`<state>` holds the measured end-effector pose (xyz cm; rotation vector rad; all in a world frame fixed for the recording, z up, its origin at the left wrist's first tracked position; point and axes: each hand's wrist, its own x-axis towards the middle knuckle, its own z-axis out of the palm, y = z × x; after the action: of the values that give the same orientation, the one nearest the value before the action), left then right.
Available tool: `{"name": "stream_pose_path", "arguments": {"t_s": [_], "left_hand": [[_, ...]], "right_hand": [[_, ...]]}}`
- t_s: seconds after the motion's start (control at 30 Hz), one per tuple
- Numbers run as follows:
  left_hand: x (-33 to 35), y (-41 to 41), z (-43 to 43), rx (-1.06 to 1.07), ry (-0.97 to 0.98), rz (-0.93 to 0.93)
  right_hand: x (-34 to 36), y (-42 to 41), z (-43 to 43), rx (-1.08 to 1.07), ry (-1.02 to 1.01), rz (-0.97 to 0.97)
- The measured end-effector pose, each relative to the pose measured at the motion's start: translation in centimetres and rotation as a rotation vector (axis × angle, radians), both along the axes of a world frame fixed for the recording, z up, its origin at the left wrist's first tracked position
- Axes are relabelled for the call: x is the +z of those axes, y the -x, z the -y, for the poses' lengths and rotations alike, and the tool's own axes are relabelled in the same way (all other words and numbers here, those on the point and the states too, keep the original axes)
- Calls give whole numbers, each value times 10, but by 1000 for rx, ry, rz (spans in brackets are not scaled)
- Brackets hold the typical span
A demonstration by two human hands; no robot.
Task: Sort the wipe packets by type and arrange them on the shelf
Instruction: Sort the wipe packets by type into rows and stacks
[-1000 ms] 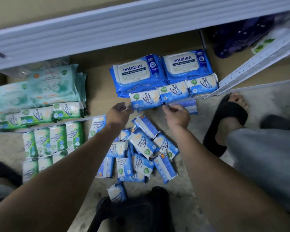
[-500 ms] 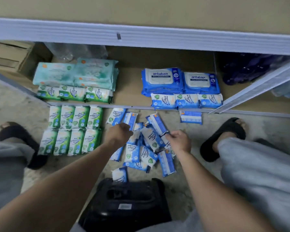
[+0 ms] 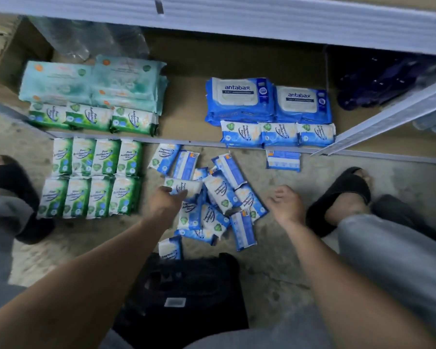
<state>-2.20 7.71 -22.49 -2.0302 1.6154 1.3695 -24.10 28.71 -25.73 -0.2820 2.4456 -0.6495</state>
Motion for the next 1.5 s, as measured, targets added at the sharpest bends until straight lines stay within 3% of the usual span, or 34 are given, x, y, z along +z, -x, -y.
{"name": "stream_pose_path", "arguments": {"t_s": [0.27,0.47,0.6,0.77,1.03,1.2,1.37,1.5], "left_hand": [[-43,20,7,401,-75,43],[-46,42,7,449,45,-2],[-52,49,21,415,-57,-72],[-52,53,23,253,-31,-155],[-40,64,11,83,-21,-217],[-35,77,-6,15,-24,-265],[-36,105,-27,-27,-163,-380],[-40,134,-45,-62,-273,-347]], "right_hand": [[-33,72,13,274,-163,-122],[-57,121,32,507,-244,-213],[-63,124,40,513,-275,-323],[-62,107,39,534,-374,-237],[-54,67,36,368,-387,-213],[-42,65,36,104,-251,-75],[-37,70,9,-114,-216,-27],[-40,69,-20,-144,-229,-48]]}}
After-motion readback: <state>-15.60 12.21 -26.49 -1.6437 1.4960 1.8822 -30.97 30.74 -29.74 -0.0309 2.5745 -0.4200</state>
